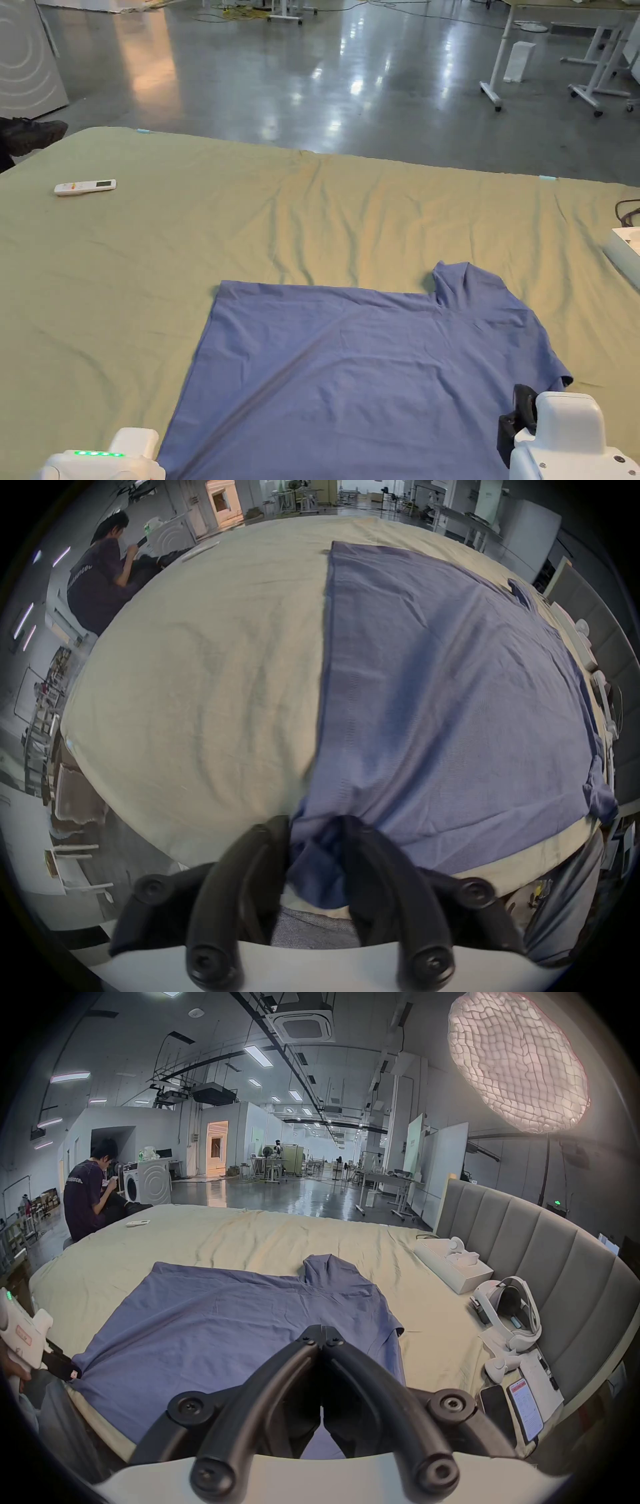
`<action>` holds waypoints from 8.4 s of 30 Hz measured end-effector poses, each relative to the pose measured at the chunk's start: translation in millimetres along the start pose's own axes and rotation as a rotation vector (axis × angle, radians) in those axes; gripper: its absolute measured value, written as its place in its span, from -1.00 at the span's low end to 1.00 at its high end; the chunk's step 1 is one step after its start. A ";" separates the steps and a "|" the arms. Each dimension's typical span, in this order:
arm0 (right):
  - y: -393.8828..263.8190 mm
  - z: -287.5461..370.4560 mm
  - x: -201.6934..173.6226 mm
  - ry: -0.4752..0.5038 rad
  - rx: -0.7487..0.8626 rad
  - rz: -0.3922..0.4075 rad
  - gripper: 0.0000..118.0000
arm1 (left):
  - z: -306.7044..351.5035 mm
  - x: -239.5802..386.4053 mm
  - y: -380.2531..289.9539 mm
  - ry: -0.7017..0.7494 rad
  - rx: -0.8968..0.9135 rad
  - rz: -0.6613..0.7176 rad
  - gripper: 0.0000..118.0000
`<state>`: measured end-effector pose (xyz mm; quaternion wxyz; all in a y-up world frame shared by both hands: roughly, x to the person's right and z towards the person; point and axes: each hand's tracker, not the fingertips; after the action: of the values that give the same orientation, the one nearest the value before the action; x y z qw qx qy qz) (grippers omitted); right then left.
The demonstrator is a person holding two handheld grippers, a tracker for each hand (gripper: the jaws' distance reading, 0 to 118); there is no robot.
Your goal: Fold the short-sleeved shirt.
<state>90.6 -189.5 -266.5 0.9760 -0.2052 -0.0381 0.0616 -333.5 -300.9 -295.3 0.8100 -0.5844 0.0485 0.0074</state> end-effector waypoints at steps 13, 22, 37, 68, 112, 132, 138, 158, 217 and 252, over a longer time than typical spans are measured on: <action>-9.4 12.0 77.7 -0.033 -0.251 0.015 -1.00 | 17.1 -16.5 2.2 -0.020 0.057 -0.009 -0.93; -63.5 20.7 121.0 -0.064 -0.525 -0.113 -0.10 | 14.9 -21.7 2.0 -0.041 0.057 0.017 -0.93; -131.1 -25.7 95.2 -0.027 -0.727 -0.142 -0.15 | 12.7 -17.5 -1.2 -0.047 0.036 0.011 -0.93; -43.9 -23.9 117.4 -0.007 -0.615 -0.098 -0.84 | 38.1 -19.6 38.9 -0.189 0.183 0.071 -0.93; 58.9 -56.0 38.9 -0.015 0.215 -0.157 -0.01 | 100.3 70.5 93.5 -0.124 0.966 -0.072 -0.27; 55.1 -13.4 14.4 -0.057 0.335 -0.047 -1.00 | 94.9 18.4 67.6 -0.087 0.753 0.005 -0.99; 50.6 -20.9 14.2 -0.044 0.287 -0.076 -1.00 | 23.9 -12.0 90.6 -0.111 0.418 0.011 -0.98; 17.3 -43.0 36.9 -0.097 0.085 -0.105 -1.00 | -48.9 3.7 122.5 -0.053 0.072 0.093 -0.07; 24.4 -121.8 121.2 0.060 -0.502 -0.049 -0.91 | 60.8 -27.2 130.4 -0.199 0.343 0.040 -0.93; -128.8 -14.5 90.7 -0.013 -0.710 0.093 -0.85 | 0.9 -29.4 -28.6 -0.054 0.094 -0.087 -0.91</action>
<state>195.3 -299.9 -223.1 0.8398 -0.5326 -0.0539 0.0903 -360.7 -307.8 -265.4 0.8371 -0.5469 0.0016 -0.0144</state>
